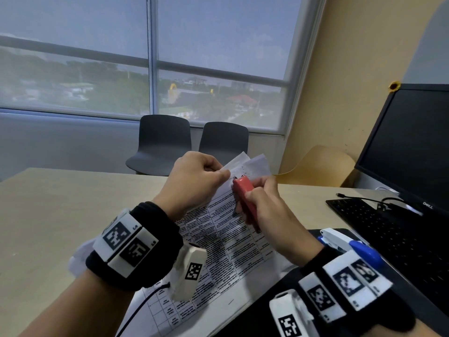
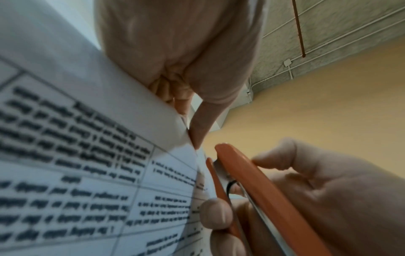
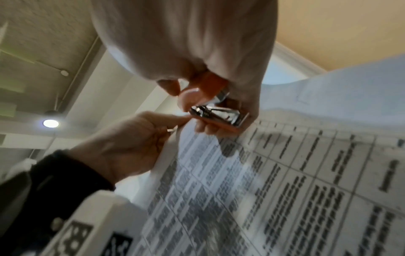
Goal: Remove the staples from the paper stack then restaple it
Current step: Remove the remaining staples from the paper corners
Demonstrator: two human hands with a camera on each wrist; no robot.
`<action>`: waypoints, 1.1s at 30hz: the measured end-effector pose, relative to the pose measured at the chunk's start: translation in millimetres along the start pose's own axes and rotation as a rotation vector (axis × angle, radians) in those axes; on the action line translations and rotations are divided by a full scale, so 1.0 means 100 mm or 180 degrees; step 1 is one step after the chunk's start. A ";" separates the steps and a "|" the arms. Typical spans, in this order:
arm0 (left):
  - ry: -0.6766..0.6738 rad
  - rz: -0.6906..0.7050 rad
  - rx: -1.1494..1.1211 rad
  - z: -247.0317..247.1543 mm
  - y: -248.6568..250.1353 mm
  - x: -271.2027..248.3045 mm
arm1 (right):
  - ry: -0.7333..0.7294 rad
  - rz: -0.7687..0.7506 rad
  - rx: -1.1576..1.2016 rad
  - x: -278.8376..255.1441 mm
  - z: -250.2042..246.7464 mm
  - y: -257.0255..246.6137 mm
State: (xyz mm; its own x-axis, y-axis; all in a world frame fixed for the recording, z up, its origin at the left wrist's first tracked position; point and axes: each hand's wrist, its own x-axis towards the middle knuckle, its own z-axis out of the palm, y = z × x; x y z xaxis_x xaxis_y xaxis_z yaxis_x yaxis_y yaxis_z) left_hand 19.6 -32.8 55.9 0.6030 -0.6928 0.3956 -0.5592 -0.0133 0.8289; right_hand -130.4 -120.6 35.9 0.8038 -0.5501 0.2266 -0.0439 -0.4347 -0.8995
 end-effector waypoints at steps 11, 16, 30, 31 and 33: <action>-0.0134 -0.0237 0.0089 -0.02 -0.02 0.00 | 0.0178 -0.0208 0.0510 0.03 -0.49 -0.02; -0.0032 -0.0356 0.0108 -0.01 -0.03 -0.01 | 0.0663 -0.0148 0.0946 0.24 -0.52 -0.03; -0.0064 -0.0405 0.0198 0.03 0.03 -0.02 | 0.0422 -0.0144 0.2877 0.43 -0.30 -0.34; -0.0068 -0.0427 0.0183 0.03 0.04 -0.02 | 0.0396 -0.0179 0.2795 0.44 -0.28 -0.36; -0.0063 -0.0480 0.0143 0.03 0.04 -0.02 | 0.0407 -0.0152 0.2439 0.47 -0.23 -0.38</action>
State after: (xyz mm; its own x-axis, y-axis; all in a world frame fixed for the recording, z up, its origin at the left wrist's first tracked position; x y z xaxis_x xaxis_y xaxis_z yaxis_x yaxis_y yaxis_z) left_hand 14.1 -33.7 56.6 0.6709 -0.6946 0.2596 -0.4883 -0.1504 0.8596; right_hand -105.2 -146.4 89.3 0.7178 -0.6412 0.2711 0.4489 0.1286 -0.8843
